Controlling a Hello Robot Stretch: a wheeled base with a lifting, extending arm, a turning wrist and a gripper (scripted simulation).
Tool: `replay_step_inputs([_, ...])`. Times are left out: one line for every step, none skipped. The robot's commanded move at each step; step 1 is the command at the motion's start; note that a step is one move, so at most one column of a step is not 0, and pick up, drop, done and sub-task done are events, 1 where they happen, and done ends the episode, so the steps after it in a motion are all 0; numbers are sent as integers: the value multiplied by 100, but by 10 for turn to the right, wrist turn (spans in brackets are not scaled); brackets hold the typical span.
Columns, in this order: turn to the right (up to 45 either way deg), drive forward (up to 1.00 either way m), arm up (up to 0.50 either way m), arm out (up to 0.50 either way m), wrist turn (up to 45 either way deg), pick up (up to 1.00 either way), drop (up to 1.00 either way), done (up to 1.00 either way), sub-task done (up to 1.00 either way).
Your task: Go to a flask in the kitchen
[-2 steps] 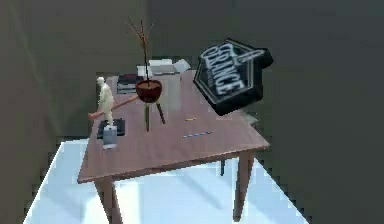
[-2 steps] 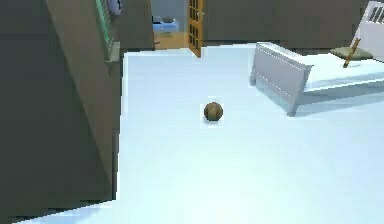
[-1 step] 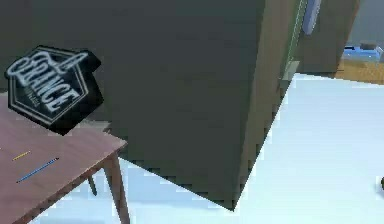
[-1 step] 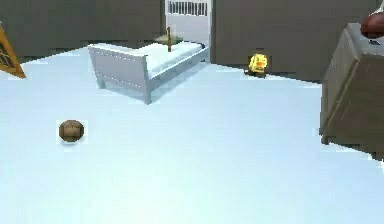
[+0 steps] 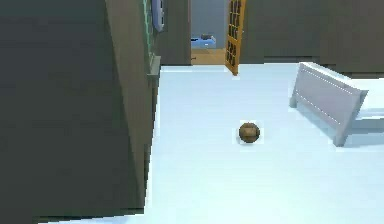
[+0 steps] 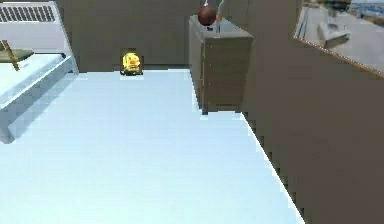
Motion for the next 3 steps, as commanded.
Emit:
replay_step_inputs([0,100,0,0,0,0,0,0,0])
replay_step_inputs([30,0,0,0,0,0,0,0,0])
replay_step_inputs([0,100,0,0,0,0,0,0,0])
